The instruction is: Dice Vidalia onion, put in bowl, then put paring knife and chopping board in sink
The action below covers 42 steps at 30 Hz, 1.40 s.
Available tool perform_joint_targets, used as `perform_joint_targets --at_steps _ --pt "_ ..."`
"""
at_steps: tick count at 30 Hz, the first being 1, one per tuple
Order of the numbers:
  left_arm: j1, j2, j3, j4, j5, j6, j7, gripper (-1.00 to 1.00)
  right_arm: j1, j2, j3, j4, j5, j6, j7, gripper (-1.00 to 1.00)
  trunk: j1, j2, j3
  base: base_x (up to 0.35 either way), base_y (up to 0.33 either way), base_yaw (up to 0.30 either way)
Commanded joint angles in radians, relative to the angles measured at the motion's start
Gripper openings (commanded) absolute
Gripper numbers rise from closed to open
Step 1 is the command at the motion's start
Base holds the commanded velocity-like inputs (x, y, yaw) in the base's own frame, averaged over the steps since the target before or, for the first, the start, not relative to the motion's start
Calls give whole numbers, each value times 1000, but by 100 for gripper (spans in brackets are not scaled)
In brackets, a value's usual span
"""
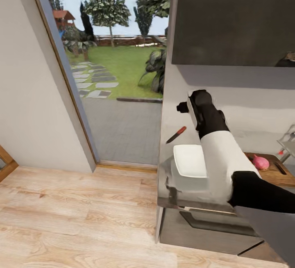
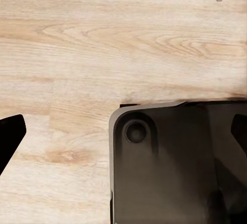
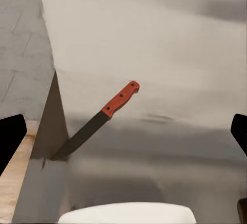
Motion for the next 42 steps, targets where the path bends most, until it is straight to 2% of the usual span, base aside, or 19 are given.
perform_joint_targets --at_steps 1,4,5,6,9,11,25,27,29,33,42 --pt "0 1 -9 -2 9 -1 4 100 -52 1 -14 106 -5 -24 -12 100 1 -2 -2 0 0 0" --pt "0 1 -9 -2 9 -1 4 100 -77 1 -41 167 -6 -55 -21 100 1 -2 -2 0 0 0" --pt "0 1 -9 -2 9 -1 4 100 -90 -3 -113 201 -7 -74 -29 100 1 -2 -2 56 0 0" --pt "0 1 -9 -2 9 -1 3 100 -91 -3 -138 206 -7 -76 -30 100 1 -2 -2 99 0 0" --pt "0 -1 -10 -2 9 -1 2 100 -93 -4 -179 221 -7 -79 -31 100 1 -2 -2 154 0 0" --pt "0 -8 -10 -2 9 -1 2 100 -94 -4 -190 235 -7 -80 -31 100 1 -2 -2 201 0 0" --pt "0 -18 -10 -2 9 -1 2 100 -93 -5 -198 274 -6 -84 -31 100 1 -2 -2 204 -18 0" --pt "0 -18 -10 -2 9 -1 2 100 -93 -9 -199 312 -6 -94 -31 100 1 -2 -2 35 -4 0" --pt "0 -18 -11 -2 9 -1 2 100 -93 -30 -199 351 -6 -124 -31 100 1 -2 -2 40 -46 0" --pt "0 -18 -11 -2 9 -1 2 100 -93 -54 -199 413 -7 -164 -31 100 1 -2 -2 130 -114 0" --pt "0 -18 -11 5 8 -1 2 100 -93 -55 -198 442 -7 -176 -30 100 1 -2 -2 227 -132 0"
